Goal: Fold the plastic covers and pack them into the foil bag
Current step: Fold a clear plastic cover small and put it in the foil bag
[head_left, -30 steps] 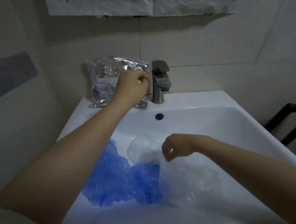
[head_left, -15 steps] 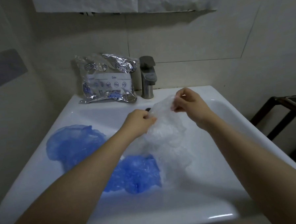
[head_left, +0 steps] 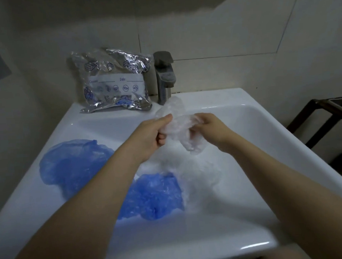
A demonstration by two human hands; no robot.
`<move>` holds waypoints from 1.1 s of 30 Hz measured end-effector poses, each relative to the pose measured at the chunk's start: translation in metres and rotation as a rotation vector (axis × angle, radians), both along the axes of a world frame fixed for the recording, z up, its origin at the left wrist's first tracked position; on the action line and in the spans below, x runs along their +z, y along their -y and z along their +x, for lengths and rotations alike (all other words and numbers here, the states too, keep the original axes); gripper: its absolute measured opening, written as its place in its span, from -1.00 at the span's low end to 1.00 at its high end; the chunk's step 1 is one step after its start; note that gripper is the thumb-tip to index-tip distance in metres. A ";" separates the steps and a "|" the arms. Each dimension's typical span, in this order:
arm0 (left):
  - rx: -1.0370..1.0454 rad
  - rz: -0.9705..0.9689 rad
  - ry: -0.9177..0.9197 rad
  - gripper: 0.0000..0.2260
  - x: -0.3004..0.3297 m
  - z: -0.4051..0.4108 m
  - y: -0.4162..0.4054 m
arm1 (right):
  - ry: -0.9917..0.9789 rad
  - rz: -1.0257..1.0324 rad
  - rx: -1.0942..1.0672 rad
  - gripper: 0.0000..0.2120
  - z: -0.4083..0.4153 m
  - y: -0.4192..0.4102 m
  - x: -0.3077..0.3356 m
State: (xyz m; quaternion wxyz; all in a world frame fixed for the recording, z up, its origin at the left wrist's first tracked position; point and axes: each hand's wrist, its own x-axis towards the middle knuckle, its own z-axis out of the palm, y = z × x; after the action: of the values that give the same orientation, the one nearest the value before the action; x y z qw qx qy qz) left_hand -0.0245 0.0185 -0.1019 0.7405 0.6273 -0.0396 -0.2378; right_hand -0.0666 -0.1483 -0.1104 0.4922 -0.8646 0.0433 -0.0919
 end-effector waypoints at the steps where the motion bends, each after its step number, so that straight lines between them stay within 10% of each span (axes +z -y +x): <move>1: -0.006 0.022 0.006 -0.89 0.000 0.001 -0.004 | -0.026 0.093 -0.019 -0.87 -0.002 0.004 -0.002; 8: 0.101 -0.036 -0.001 -0.68 -0.004 -0.001 -0.004 | -0.134 0.513 -0.081 -0.87 -0.012 0.023 -0.013; 16: -0.153 0.335 0.531 -0.56 -0.010 -0.025 0.009 | -0.229 0.509 0.253 -0.83 -0.028 0.007 0.001; 25: -0.194 0.344 0.409 -0.70 -0.016 -0.029 0.010 | -0.291 0.939 -0.051 -0.75 -0.027 0.009 0.006; 28: -0.029 0.343 0.380 -0.88 -0.019 -0.028 0.013 | -0.221 0.531 -0.121 -0.68 -0.024 0.003 -0.002; 33: 0.083 0.501 0.473 -0.92 -0.021 -0.020 0.008 | 0.517 -0.333 -0.156 -0.60 -0.029 0.003 0.004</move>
State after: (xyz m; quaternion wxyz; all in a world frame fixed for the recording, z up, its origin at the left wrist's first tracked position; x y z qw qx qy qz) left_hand -0.0448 0.0106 -0.1228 0.5428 0.8285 -0.1250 -0.0578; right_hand -0.0957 -0.1509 -0.1059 0.3300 -0.8754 -0.0327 -0.3517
